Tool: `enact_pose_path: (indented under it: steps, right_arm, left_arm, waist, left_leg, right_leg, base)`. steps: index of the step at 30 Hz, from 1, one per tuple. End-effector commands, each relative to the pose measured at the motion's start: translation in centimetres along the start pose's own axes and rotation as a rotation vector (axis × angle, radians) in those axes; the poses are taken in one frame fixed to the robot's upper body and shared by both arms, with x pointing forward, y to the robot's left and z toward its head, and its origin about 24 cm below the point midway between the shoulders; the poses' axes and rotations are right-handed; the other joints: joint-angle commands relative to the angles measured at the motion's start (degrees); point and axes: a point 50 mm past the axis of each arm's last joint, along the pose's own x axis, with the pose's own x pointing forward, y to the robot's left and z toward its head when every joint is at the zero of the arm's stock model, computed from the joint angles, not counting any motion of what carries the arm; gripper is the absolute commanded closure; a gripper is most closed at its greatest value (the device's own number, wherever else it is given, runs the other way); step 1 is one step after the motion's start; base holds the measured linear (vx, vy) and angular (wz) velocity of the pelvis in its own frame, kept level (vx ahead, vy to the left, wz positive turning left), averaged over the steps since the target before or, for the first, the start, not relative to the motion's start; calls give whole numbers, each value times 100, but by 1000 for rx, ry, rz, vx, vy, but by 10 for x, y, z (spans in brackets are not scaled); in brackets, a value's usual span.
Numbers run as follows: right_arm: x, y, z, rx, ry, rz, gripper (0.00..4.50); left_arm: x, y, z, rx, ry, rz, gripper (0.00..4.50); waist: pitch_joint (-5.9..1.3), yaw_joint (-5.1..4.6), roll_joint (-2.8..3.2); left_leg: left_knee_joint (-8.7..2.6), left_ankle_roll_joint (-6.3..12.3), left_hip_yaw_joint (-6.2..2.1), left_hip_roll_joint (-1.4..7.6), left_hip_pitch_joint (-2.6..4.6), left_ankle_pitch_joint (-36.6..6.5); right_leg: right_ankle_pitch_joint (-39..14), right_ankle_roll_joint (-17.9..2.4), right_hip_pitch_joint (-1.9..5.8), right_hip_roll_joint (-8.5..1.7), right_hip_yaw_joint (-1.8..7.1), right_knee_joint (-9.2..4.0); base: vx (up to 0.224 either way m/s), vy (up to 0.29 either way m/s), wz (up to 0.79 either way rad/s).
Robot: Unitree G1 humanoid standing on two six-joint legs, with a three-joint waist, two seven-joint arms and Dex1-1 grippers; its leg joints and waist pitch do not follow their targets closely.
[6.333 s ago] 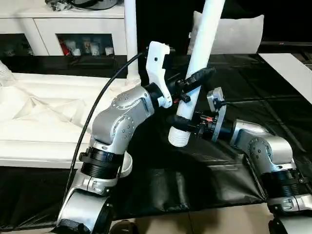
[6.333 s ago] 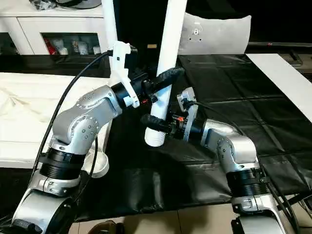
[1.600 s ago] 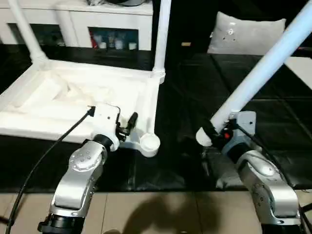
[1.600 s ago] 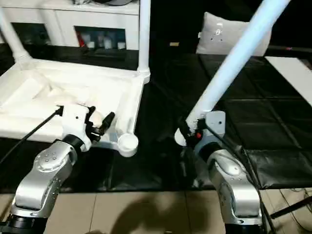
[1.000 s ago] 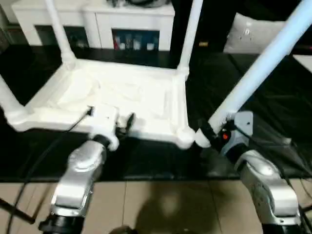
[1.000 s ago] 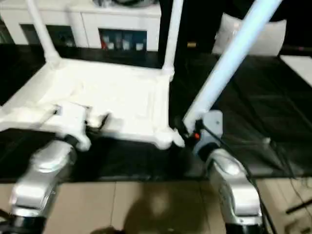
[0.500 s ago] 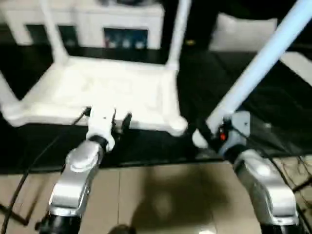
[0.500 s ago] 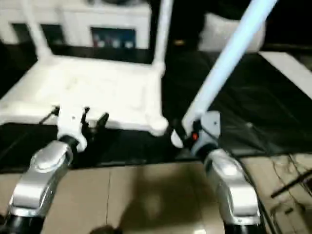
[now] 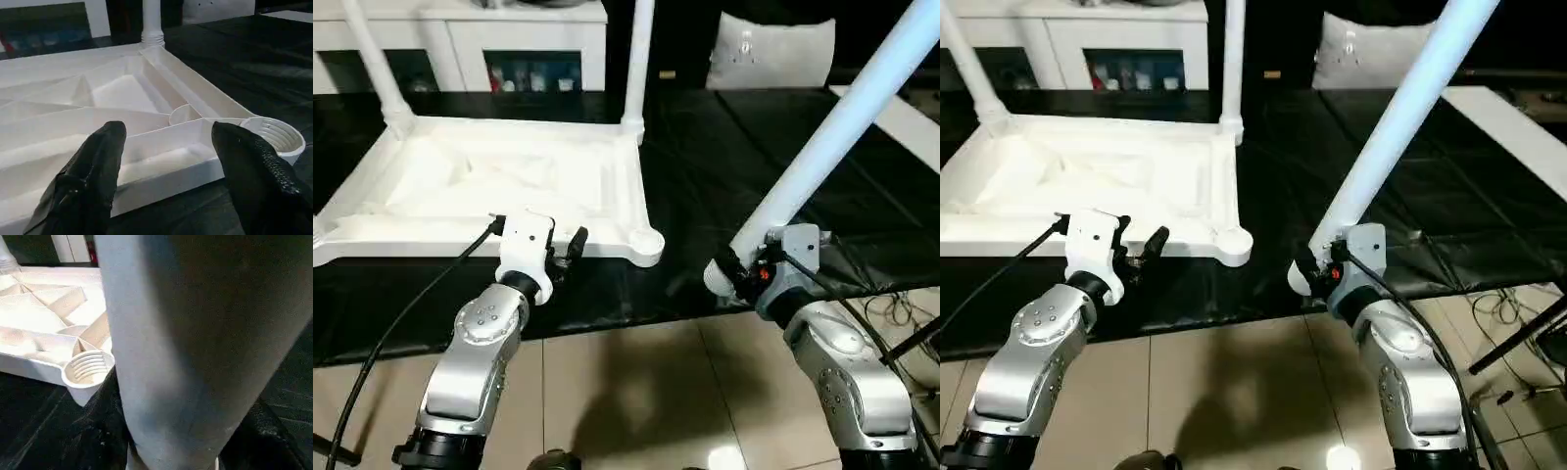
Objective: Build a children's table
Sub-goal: Move to table
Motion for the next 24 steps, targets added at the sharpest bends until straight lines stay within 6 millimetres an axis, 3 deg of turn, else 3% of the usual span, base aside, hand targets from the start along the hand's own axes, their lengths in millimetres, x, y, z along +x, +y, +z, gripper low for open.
enact_pose_path:
  steps: [1, 3, 7, 12, 14, 15, 18, 22, 24]
  right_arm:
    - [0, -1, 4, -9, -15, 0, 261]
    - [0, -1, 4, -9, -14, 2, 261]
    - [0, 0, 4, -10, -12, 6, 261]
    - [0, 0, 3, -12, -10, 7, 261]
    - [0, 0, 3, -13, -9, 7, 261]
    - [0, 0, 3, -13, -8, 7, 261]
    - [0, 0, 3, -15, -6, 8, 261]
    - [0, 0, 2, -17, -5, 9, 261]
    - [0, 0, 2, -17, -4, 9, 261]
  left_arm:
    - [1, -1, 5, 4, -22, -9, 127]
    - [1, -1, 5, 4, -20, -10, 127]
    - [1, -1, 5, 5, -19, -13, 127]
    - [1, -1, 5, 3, -18, -17, 127]
    - [1, -1, 5, 3, -17, -17, 127]
    - [0, -1, 4, 2, -17, -18, 127]
    - [0, -1, 4, 1, -16, -19, 127]
    - [1, -1, 4, 1, -15, -20, 127]
    - [1, -1, 4, 0, -15, -20, 127]
  waist:
    - [-383, 0, 2]
    - [-378, 44, -9]
    - [-353, 67, 1]
    - [-264, 74, -31]
    - [-264, 76, -48]
    - [-252, 78, -47]
    - [-243, 71, -39]
    - [-185, 7, -12]
    - [-201, -45, 9]
  left_leg:
    - [-515, 207, -352, 785, 140, -1012]
    - [-486, 279, -275, 766, 168, -1031]
    - [-506, 210, -241, 792, 201, -1265]
    - [-532, -238, -205, 760, 240, -2135]
    - [-527, -303, -203, 750, 247, -2223]
    - [-519, -422, -209, 745, 312, -2681]
    - [-503, -483, -211, 715, 407, -3372]
    - [-547, -461, -212, 710, 544, -3838]
    - [-620, -498, -233, 735, 596, -3887]
  right_leg:
    - [883, -995, 208, -737, 524, -330]
    - [959, -1071, 192, -758, 553, -355]
    - [519, -1103, 172, -725, 564, -384]
    - [-1111, -935, 107, -745, 632, -541]
    - [-1402, -860, 98, -742, 647, -561]
    - [-2101, -702, 85, -750, 668, -621]
    - [-3138, -425, 121, -704, 642, -763]
    - [-3357, -330, 184, -586, 546, -888]
    - [-2910, -425, 265, -539, 525, -856]
  base:
    - [0, 0, 0]
    - [0, 0, 0]
    - [0, 0, 0]
    - [0, 0, 0]
    - [0, 0, 0]
    - [0, 0, 0]
    - [0, 0, 0]
    - [0, 0, 0]
    - [37, 16, -2]
